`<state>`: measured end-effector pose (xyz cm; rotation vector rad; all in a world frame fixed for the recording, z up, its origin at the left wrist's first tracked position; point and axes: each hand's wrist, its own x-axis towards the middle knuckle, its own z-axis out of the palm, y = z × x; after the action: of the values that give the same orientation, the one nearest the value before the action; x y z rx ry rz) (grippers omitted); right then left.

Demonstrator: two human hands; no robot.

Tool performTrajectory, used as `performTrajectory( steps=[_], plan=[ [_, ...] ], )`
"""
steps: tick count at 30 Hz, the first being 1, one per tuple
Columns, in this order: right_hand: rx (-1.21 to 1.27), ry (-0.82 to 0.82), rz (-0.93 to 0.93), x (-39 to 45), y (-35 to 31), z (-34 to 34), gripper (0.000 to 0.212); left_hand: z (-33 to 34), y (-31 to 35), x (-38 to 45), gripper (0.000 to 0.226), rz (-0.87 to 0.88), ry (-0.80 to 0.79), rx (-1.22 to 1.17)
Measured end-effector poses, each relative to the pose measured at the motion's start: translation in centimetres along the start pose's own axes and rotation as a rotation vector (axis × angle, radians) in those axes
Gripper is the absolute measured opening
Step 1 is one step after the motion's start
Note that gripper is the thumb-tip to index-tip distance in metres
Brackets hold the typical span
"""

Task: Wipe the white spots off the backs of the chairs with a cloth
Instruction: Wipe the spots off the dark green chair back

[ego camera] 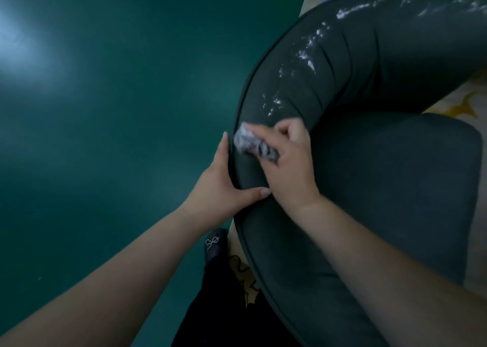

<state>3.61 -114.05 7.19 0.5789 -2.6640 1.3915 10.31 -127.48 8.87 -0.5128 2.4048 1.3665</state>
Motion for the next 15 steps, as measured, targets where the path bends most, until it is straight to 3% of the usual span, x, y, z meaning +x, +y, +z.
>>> performTrajectory(
  steps=[4,7,10,15],
  plan=[
    [-0.032,-0.080,-0.062,0.6,-0.1,-0.4,0.048,-0.9,-0.4,0.8,0.124,0.034,-0.065,-0.017],
    [-0.105,-0.029,-0.070,4.6,0.2,0.2,0.039,-1.2,-0.6,1.3,0.121,0.057,-0.120,-0.061],
    [-0.074,0.051,0.026,3.8,0.1,0.6,0.045,-1.9,-0.9,1.9,0.122,0.073,-0.174,-0.068],
    [-0.043,0.038,0.068,0.6,-0.1,0.2,0.050,-4.0,-0.5,3.8,0.123,0.138,-0.237,-0.035]
  ],
)
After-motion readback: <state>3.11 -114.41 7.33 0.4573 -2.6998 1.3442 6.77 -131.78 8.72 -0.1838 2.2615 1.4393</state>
